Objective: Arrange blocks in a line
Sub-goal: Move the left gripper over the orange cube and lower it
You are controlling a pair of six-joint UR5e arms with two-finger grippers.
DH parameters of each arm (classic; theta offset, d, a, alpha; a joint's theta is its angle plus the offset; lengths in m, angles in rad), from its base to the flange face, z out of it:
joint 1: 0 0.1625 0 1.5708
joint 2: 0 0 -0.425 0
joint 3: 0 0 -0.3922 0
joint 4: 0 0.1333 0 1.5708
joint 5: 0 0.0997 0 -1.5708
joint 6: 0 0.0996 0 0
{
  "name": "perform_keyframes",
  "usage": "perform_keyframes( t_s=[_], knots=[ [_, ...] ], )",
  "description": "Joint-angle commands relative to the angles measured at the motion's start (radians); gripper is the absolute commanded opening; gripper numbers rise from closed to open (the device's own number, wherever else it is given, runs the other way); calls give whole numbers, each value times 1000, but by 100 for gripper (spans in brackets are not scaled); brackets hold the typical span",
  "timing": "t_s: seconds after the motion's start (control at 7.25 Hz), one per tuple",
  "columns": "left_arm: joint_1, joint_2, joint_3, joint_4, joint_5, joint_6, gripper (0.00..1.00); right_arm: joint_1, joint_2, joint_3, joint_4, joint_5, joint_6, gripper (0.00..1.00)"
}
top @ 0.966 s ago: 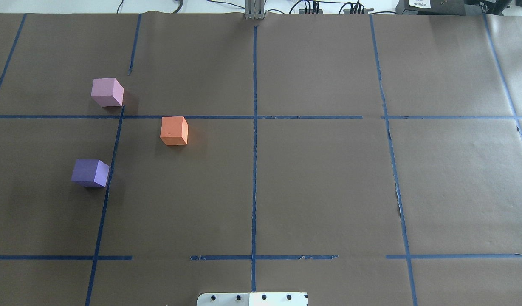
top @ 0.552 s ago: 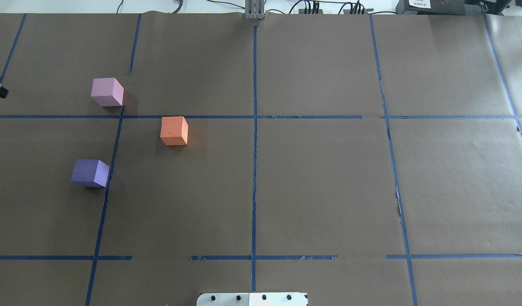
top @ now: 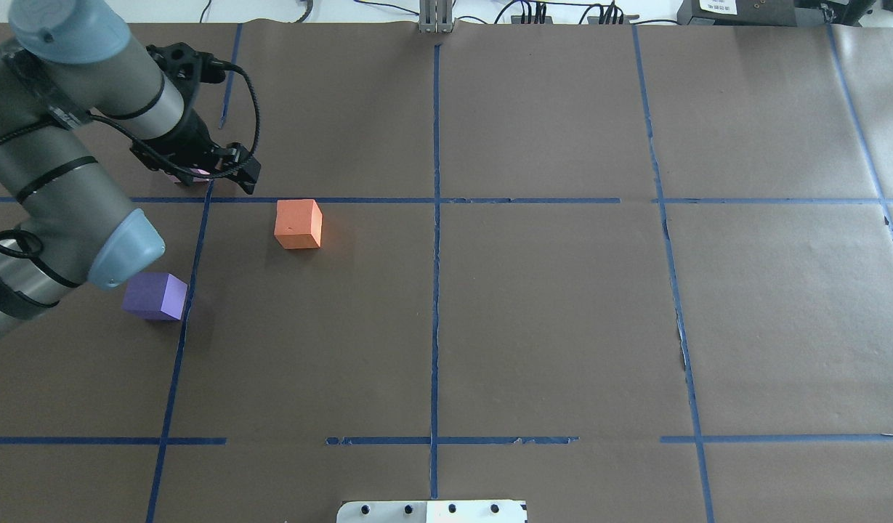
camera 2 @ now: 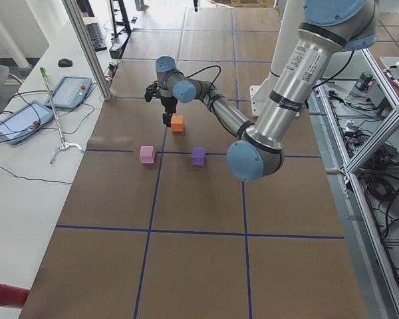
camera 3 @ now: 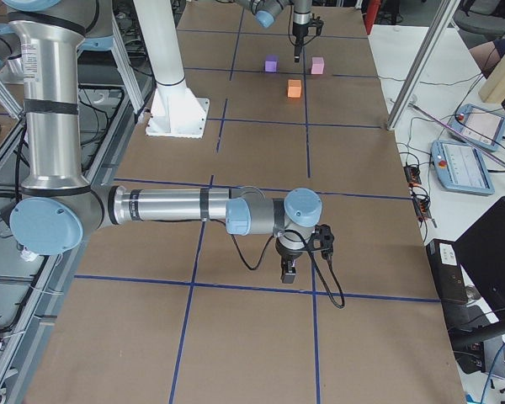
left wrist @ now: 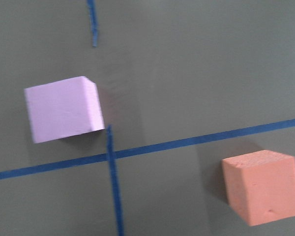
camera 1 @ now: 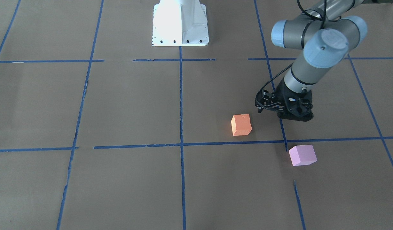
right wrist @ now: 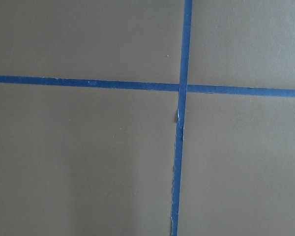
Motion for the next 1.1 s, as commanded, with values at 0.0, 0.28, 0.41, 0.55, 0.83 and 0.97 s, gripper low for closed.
perform_keyframes(
  t_s=[0.0, 0.28, 0.41, 0.55, 0.83, 0.97],
  knots=[
    [60, -76, 48, 1, 38, -103, 100, 0, 0, 0, 0, 0, 0, 100],
    [71, -87, 74, -5, 40, -214, 100, 0, 0, 0, 0, 0, 0, 100],
    [72, -93, 131, -46, 40, -230, 100, 0, 0, 0, 0, 0, 0, 100],
    [93, -95, 153, -89, 40, -322, 100, 0, 0, 0, 0, 0, 0, 100],
    [109, -90, 173, -117, 41, -361, 100, 0, 0, 0, -2, 0, 0, 100],
    [133, -86, 197, -149, 44, -360, 100, 0, 0, 0, -2, 0, 0, 100]
  ],
)
